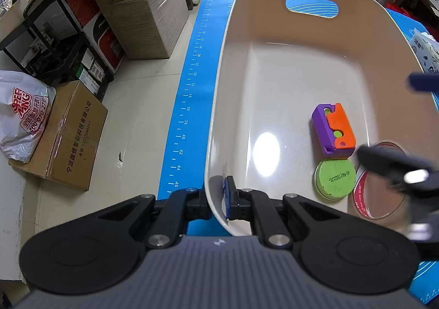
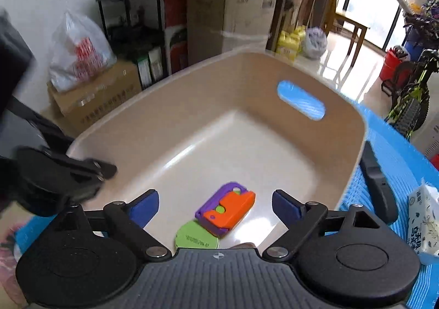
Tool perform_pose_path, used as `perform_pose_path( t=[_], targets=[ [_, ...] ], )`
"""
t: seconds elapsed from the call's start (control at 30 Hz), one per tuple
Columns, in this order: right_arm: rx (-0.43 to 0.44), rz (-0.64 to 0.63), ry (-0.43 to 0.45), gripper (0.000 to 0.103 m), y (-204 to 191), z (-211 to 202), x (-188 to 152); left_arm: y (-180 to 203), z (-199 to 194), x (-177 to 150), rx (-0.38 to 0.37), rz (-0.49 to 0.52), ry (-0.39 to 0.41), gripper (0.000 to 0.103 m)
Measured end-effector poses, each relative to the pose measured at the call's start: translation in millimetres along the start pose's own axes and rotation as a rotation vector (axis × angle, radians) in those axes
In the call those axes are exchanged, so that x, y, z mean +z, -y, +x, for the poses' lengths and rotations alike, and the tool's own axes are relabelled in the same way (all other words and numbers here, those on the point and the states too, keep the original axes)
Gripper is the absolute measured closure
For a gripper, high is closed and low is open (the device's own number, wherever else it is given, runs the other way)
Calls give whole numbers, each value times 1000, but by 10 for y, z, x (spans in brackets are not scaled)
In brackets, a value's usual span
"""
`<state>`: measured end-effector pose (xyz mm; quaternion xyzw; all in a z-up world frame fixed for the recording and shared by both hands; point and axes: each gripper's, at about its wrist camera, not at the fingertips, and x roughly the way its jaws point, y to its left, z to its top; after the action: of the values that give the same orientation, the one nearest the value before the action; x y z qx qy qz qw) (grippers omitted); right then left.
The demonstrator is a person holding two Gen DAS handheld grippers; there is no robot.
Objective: Organize rigid objects
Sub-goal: 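Carry the orange-purple toy into the basket and release it, then move the right tool to the white pill bottle and grasp it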
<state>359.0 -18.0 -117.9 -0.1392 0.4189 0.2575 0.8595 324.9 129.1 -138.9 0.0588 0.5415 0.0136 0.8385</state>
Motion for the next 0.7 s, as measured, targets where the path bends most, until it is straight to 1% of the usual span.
perform_pose_path(
  t=[0.03, 0.13, 0.23, 0.3, 0.37, 0.47, 0.57, 0.7],
  targets=[
    [-5, 3, 23, 6, 31, -85, 0, 1, 1, -1, 0, 0, 0, 93],
    [-11, 27, 84, 6, 175, -310, -10, -3, -1, 2, 0, -1, 0, 93],
    [7, 78, 150, 3, 391, -525, -93, -3, -1, 2, 0, 0, 0, 93],
    [-13, 103, 182, 2, 556, -650, -190, -1, -1, 2, 0, 0, 0, 93],
    [-38, 117, 196, 2, 709, -737, -275, -1, 1, 3, 1, 0, 1, 93],
    [-62, 142, 186, 2, 967, -800, -416, -5, 0, 5, 0, -1, 0, 93],
    [-122, 169, 159, 2, 1202, -795, -577, -2, 0, 3, 1, 0, 1, 93],
    [-158, 212, 112, 2, 1394, -670, -751, -12, 4, 7, 0, 0, 1, 93]
  ],
)
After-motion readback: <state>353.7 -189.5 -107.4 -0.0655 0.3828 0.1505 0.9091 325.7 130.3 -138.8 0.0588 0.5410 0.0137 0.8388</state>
